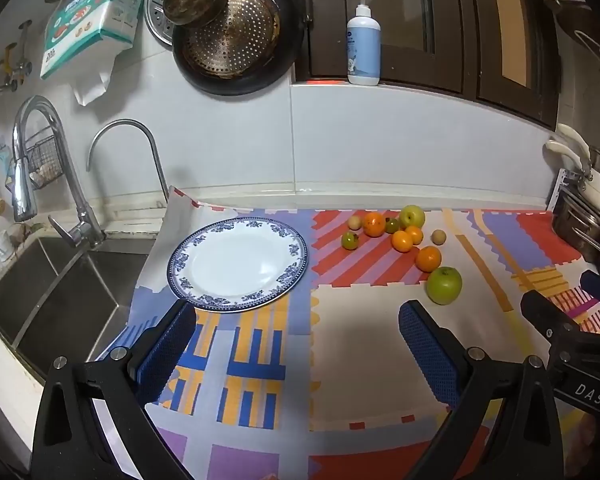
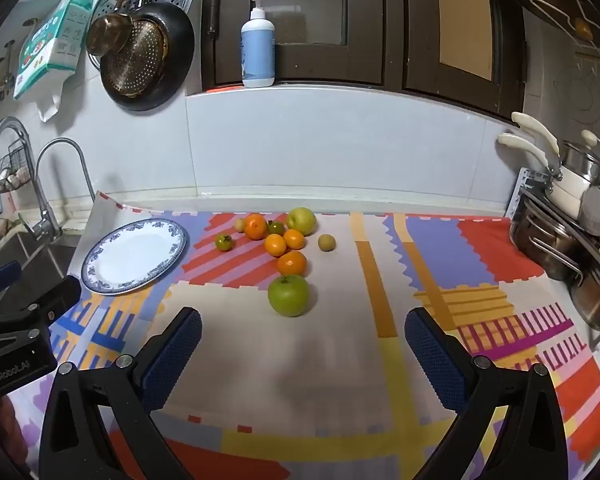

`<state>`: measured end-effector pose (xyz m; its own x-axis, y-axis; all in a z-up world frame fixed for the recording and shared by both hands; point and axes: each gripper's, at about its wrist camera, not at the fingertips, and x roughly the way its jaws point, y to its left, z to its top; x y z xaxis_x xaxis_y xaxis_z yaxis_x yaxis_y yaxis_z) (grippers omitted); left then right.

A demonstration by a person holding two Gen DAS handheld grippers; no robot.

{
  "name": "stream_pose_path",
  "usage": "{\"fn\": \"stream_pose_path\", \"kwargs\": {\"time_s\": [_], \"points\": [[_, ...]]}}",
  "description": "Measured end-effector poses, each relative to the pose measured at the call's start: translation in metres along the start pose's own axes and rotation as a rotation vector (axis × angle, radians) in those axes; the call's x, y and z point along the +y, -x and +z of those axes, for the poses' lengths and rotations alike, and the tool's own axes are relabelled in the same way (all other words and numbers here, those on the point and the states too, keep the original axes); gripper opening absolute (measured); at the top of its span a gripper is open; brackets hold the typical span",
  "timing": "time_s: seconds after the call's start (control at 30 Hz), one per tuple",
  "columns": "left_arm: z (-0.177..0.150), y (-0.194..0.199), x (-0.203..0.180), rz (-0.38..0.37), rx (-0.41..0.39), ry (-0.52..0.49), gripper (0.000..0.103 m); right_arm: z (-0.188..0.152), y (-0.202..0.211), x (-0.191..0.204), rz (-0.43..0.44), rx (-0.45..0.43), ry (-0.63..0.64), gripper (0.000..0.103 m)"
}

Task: Organize fruits

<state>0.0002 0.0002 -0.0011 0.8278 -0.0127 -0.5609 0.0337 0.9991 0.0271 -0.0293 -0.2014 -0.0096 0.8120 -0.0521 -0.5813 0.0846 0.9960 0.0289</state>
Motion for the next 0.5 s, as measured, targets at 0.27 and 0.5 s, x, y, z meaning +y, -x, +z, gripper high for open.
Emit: {"fn": "stream_pose_path", "kwargs": {"time_s": [0.27,0.5], "points": [[0.0007,-0.0028,-0.002,0.017,-0.001,-0.004,0.103,0.0,-0.0011,0.0013,0.001,0.005,0.004,0.102],[0.0026,0.0008,-0.0002,0.011,-0.017,-0.001,0.103,0.0004,-0.0008,-0.0002,0.001,0.002,0.003,0.102]]}}
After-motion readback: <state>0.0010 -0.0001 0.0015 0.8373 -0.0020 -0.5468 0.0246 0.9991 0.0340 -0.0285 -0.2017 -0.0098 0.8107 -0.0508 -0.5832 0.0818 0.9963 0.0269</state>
